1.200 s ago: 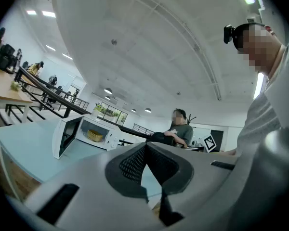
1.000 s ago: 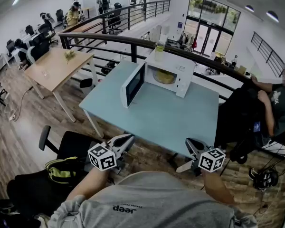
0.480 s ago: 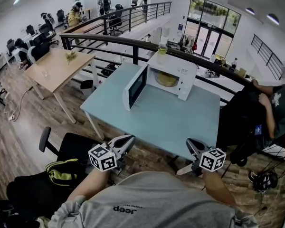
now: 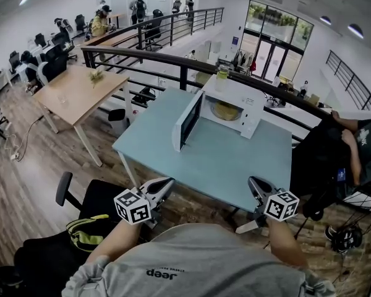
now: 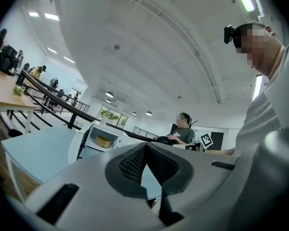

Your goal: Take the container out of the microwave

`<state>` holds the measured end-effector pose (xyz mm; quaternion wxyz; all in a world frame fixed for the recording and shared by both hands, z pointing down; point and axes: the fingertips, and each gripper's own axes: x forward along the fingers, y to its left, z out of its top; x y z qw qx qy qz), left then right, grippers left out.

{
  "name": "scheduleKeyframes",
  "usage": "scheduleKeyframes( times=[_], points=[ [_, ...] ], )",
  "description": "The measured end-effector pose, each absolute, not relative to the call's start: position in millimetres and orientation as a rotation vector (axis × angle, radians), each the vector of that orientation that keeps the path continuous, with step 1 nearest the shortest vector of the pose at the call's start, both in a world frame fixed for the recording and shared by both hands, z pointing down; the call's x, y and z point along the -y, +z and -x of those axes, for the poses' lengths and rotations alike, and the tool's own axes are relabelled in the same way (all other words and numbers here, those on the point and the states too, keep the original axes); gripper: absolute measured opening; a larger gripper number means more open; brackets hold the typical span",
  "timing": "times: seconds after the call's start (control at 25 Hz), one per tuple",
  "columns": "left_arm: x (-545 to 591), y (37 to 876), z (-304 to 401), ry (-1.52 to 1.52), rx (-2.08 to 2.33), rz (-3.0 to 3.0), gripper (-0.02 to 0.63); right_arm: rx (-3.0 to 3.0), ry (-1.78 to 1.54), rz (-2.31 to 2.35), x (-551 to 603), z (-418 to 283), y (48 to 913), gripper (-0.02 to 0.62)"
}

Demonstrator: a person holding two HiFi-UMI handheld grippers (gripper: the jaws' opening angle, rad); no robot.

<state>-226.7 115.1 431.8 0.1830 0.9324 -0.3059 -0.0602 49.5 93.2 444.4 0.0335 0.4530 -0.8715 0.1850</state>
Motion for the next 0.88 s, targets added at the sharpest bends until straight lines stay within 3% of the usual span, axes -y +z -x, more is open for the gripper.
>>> scheduleKeyframes(
  times=[0.52,0.88],
  points=[
    [-93,436,292,-0.114,0.807,-2.635,0.014,2.643,0.604,-1.461,-73,8,451,0.017],
    [-60,450,270,-0.094,0.814,-2.608,0.014,2.661,0.627,-1.419,-34,-5,463,0.017]
  ],
)
